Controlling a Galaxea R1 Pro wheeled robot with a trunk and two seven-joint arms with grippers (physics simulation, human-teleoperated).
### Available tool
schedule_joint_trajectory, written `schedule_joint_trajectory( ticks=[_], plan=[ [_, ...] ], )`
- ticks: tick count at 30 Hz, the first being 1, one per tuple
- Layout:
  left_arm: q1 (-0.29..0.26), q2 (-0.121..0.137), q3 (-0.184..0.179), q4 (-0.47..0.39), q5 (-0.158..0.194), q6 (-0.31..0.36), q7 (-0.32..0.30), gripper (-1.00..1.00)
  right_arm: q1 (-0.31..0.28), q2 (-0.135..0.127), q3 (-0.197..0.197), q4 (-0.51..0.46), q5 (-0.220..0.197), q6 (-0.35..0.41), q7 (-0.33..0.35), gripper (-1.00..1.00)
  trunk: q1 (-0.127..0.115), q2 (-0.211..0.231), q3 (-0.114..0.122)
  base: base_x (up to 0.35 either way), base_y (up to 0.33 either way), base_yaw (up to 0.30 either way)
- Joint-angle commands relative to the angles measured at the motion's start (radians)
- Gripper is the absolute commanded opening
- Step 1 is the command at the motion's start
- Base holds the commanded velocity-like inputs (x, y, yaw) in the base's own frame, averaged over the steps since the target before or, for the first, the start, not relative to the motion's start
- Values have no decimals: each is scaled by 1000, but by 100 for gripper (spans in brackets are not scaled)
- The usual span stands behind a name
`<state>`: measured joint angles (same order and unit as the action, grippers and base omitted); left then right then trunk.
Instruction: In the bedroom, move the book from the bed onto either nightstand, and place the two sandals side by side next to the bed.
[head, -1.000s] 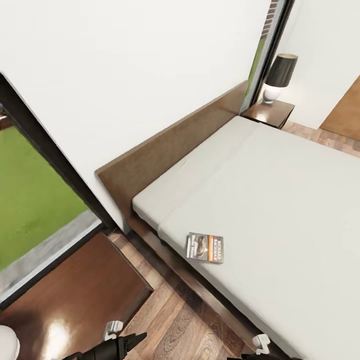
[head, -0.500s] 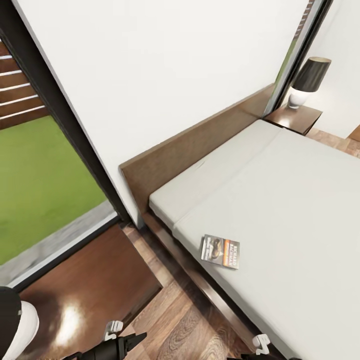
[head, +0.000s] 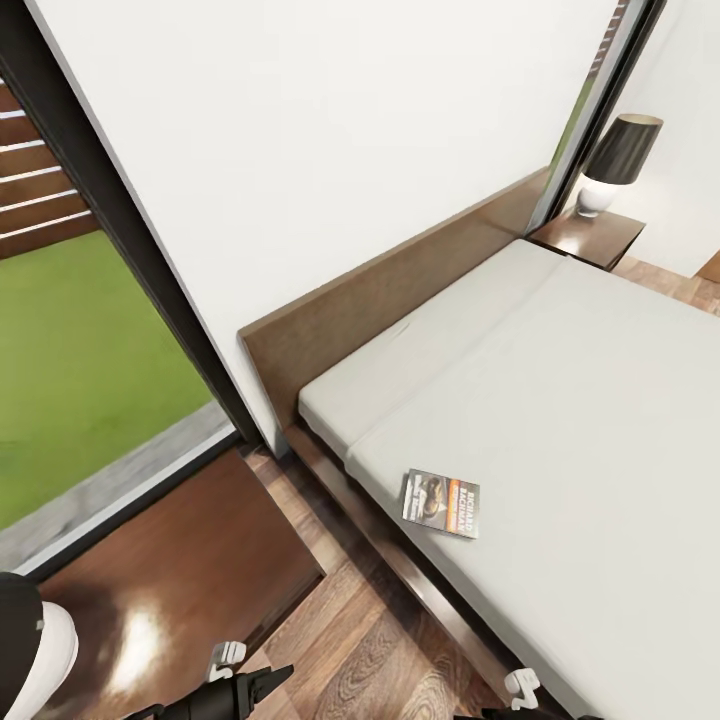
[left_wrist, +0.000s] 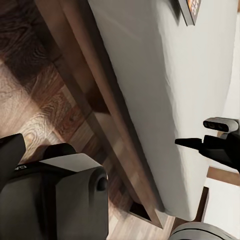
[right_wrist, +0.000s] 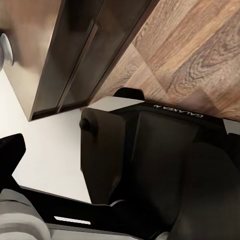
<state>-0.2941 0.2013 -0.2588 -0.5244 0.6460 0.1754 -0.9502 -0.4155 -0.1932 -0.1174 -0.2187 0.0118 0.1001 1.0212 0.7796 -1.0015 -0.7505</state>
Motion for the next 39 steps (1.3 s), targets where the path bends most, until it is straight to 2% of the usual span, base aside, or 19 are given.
schedule_joint_trajectory(
  ticks=[1, 17, 20, 21, 24, 26, 27, 29, 31, 33, 36, 37, 38, 39],
  plan=[
    [0, 1, -5, 0, 11, 10, -1, 100, 0, 1, -7, -1, 2, 10, 5, 100, 0, -1, -1, 0, 0, 0],
    [0, -5, -5, -1, 11, 10, -1, 100, 0, 14, -5, 2, 3, 10, 4, 100, 0, -1, -1, 0, 0, 0],
    [0, -5, -5, -1, 11, 10, -2, 100, 0, 40, -5, 3, -1, 10, 3, 100, 0, -1, -1, 0, 0, 0],
    [0, -5, -5, -1, 11, 10, -2, 100, 0, 64, -6, 2, -3, 10, 3, 100, 0, -1, -1, 0, 0, 0],
    [0, -5, -5, -2, 11, 10, -2, 100, 0, 102, -11, -1, -4, 10, 2, 100, 0, -1, -1, 0, 0, 0],
    [0, -5, -4, -2, 11, 10, -3, 100, 0, 154, -27, -8, -8, 10, -12, 100, 0, -1, -1, 0, 0, 0],
    [0, -5, -4, -2, 11, 10, -4, 100, 0, 196, -41, -28, -20, 10, -46, 100, 0, -1, -1, 0, 0, 0],
    [0, -5, -3, -2, 11, 10, -5, 100, -1, 219, -46, -59, -38, 10, -74, 100, 0, -1, -1, 0, 0, 0],
    [0, -5, -3, -2, 11, 10, -5, 100, -1, 233, -48, -84, -59, 10, -94, 100, 0, -1, -1, 0, 0, 0],
    [0, -5, -4, -2, 11, 10, -5, 100, -1, 250, -50, -143, -117, 10, -134, 100, 0, -1, -1, 0, 0, 0],
    [0, -5, -4, -2, 11, 10, -4, 100, -2, 257, -51, -193, -172, 10, -161, 100, 0, -1, -1, 0, 0, 0],
    [0, -5, -4, -2, 10, 10, -5, 100, -3, 261, -50, -243, -233, 10, -182, 100, 0, -1, -1, 0, 0, 0],
    [0, -5, -4, -2, 10, 10, -5, 100, -3, 262, -50, -275, -276, 10, -191, 100, 0, -1, -1, 0, 0, 0],
    [0, -5, -4, -3, 9, 10, -5, 100, -4, 263, -50, -290, -298, 10, -195, 100, 0, -1, -1, 0, 0, 0]
  ],
)
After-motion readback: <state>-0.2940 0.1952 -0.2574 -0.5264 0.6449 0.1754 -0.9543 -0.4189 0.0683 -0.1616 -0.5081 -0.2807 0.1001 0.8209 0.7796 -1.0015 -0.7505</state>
